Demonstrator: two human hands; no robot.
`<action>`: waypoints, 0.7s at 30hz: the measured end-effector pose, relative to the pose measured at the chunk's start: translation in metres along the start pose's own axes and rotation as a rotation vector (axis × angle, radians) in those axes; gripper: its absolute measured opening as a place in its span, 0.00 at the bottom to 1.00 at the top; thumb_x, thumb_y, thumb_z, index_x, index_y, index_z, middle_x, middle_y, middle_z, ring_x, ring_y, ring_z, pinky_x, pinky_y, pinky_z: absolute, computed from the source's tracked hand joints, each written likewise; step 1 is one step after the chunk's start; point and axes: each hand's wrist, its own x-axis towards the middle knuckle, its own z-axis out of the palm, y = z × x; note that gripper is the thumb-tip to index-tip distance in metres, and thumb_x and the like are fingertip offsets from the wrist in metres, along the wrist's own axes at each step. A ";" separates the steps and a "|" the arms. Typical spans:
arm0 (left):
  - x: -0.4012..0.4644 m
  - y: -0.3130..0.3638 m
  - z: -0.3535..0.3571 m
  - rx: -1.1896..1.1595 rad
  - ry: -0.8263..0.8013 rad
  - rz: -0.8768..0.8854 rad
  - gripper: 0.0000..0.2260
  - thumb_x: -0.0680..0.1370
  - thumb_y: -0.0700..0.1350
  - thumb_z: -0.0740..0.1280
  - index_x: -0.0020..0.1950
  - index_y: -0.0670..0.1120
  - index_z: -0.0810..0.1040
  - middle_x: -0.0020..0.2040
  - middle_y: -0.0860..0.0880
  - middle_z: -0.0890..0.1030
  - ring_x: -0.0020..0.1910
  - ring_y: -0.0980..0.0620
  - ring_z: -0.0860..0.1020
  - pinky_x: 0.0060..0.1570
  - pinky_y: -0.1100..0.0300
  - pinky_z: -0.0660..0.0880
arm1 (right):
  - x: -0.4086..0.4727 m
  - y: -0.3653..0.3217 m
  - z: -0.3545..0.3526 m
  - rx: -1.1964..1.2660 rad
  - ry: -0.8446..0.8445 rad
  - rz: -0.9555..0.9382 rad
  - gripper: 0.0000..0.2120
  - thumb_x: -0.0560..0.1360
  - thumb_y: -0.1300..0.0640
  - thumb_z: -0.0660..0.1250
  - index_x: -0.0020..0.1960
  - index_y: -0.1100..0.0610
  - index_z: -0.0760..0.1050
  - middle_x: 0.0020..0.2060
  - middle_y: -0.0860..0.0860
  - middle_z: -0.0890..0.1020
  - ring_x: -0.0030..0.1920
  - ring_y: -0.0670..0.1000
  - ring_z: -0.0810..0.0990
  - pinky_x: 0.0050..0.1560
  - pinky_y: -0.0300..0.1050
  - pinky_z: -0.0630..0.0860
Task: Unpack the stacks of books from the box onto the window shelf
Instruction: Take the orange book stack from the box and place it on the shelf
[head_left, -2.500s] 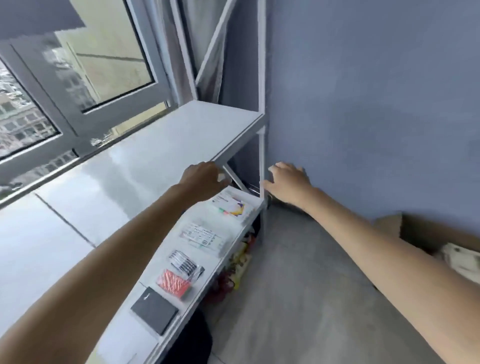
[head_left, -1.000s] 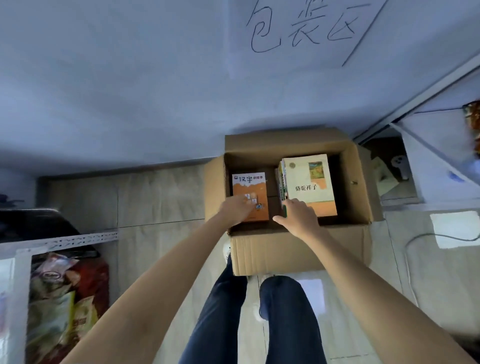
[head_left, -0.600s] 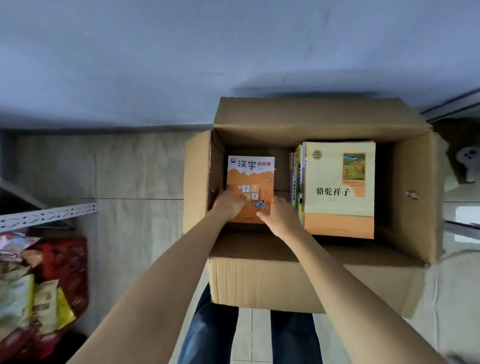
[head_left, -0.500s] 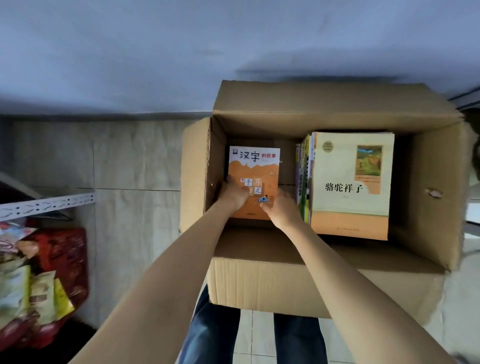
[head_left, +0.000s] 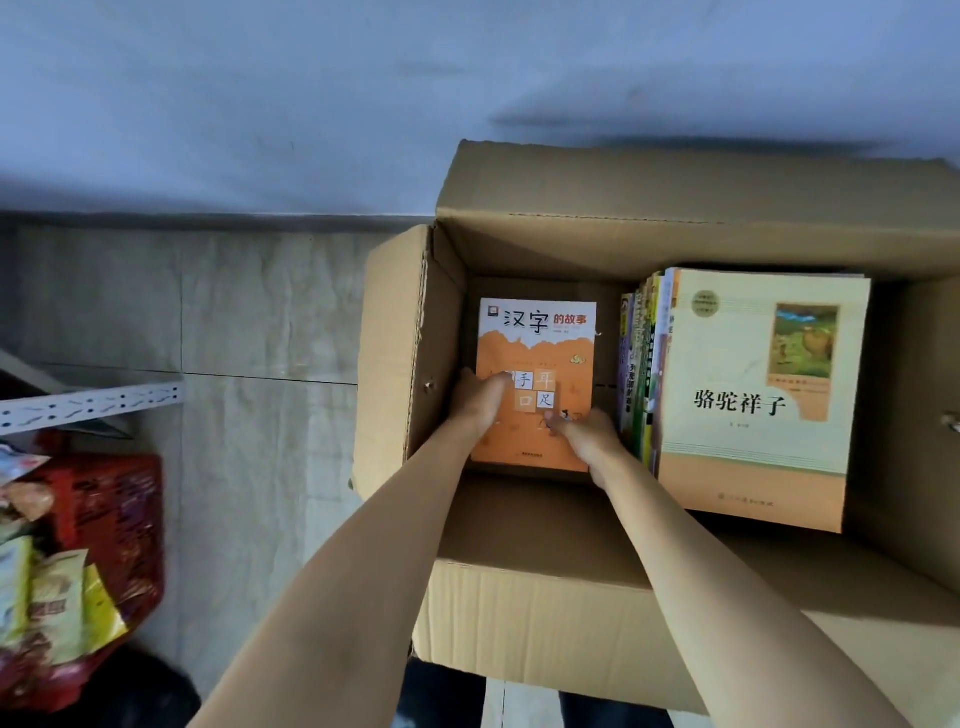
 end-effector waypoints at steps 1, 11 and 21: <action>-0.004 0.002 -0.001 -0.027 -0.034 -0.029 0.08 0.79 0.53 0.62 0.50 0.49 0.75 0.46 0.50 0.80 0.43 0.51 0.79 0.37 0.60 0.71 | -0.002 -0.001 -0.002 0.029 0.001 0.025 0.21 0.76 0.54 0.70 0.67 0.58 0.74 0.63 0.56 0.79 0.62 0.58 0.77 0.64 0.53 0.72; -0.082 0.033 -0.029 -0.105 -0.142 0.019 0.23 0.77 0.66 0.58 0.55 0.48 0.76 0.49 0.50 0.82 0.46 0.48 0.80 0.47 0.53 0.75 | -0.096 -0.026 -0.025 0.145 0.051 -0.064 0.25 0.72 0.51 0.73 0.66 0.57 0.70 0.60 0.52 0.80 0.62 0.56 0.76 0.65 0.55 0.70; -0.267 0.073 -0.097 -0.283 -0.229 0.345 0.15 0.78 0.62 0.61 0.52 0.52 0.78 0.46 0.54 0.86 0.44 0.54 0.84 0.42 0.59 0.77 | -0.279 -0.108 -0.078 0.027 -0.189 -0.352 0.12 0.73 0.53 0.72 0.55 0.50 0.74 0.52 0.50 0.84 0.53 0.52 0.82 0.47 0.48 0.76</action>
